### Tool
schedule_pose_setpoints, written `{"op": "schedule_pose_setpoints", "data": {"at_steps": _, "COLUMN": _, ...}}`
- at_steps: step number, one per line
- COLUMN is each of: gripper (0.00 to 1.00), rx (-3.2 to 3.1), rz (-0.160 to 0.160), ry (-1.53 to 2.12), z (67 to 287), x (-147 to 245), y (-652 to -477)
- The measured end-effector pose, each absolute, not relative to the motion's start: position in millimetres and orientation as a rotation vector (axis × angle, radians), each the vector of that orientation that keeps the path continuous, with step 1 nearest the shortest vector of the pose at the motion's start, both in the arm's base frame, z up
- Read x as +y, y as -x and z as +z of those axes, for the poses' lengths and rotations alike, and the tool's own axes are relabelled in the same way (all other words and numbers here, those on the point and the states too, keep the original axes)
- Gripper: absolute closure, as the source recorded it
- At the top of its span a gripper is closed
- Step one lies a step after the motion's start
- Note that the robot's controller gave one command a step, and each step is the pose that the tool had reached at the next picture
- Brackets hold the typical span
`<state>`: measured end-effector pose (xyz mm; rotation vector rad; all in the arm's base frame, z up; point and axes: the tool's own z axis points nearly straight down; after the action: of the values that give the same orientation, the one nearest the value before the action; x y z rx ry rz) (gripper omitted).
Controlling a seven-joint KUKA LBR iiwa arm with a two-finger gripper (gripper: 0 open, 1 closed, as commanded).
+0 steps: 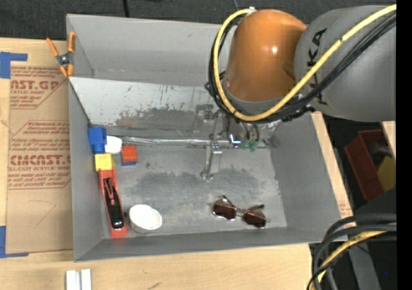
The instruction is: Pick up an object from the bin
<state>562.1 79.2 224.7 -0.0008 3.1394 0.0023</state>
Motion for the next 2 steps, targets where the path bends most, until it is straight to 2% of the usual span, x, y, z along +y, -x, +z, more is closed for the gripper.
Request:
{"op": "schedule_pose_setpoints", "data": {"at_steps": 1, "gripper": 0.0, "rx": 3.134, "rz": 0.002, "ry": 0.123, "z": 172.3, "x": 53.6, "y": -574.0}}
{"op": "schedule_pose_setpoints", "data": {"at_steps": 2, "gripper": 0.0, "rx": 3.137, "rz": 0.001, "ry": 0.082, "z": 159.5, "x": 2.8, "y": -589.0}}
